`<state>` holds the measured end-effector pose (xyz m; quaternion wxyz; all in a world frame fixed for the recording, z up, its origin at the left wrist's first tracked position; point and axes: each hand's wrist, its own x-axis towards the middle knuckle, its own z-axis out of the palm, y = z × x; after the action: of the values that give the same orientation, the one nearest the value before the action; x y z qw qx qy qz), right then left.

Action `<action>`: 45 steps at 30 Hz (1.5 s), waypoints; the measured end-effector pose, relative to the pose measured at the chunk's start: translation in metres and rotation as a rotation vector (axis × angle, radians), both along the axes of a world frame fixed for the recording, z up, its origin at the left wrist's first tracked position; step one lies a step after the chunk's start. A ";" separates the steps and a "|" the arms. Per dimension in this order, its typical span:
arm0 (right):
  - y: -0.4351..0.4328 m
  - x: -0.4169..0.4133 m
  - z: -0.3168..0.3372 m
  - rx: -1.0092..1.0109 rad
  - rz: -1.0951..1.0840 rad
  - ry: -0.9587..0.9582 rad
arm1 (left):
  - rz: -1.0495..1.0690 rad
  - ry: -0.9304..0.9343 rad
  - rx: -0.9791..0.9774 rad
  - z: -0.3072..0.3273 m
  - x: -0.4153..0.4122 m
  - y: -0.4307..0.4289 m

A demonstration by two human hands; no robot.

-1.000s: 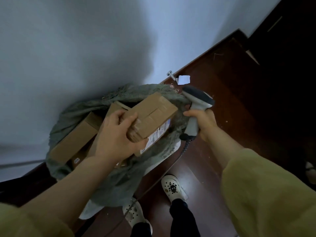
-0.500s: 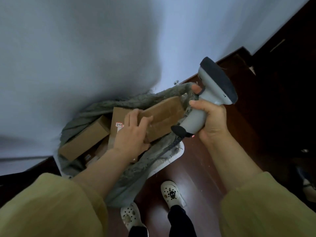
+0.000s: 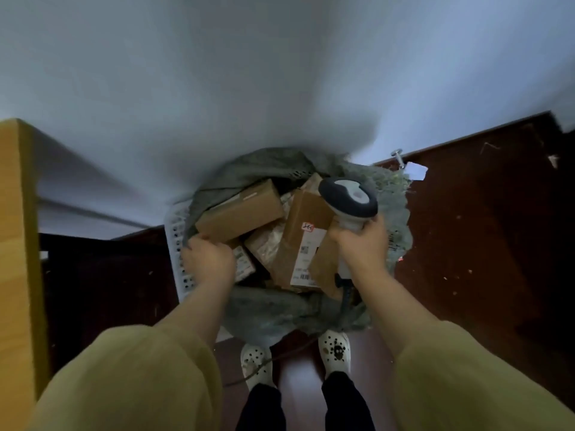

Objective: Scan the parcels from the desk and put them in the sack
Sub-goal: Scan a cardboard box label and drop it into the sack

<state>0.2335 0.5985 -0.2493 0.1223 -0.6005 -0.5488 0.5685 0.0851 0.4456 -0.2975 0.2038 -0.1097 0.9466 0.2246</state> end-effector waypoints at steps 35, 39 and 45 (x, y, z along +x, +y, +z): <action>0.045 -0.049 0.228 -0.006 -0.067 0.827 | 0.258 -0.364 1.235 0.235 -0.100 -0.004; 0.046 -0.041 0.247 -0.030 -0.043 0.728 | 0.294 -0.348 1.309 0.260 -0.081 -0.028; 0.041 -0.018 0.174 -0.112 -0.090 0.184 | 0.319 -0.294 0.746 0.202 -0.053 -0.071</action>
<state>0.2152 0.6390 -0.0752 0.1638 -0.5757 -0.4753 0.6448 0.0322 0.3741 -0.0957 0.3250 -0.2044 0.7326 0.5620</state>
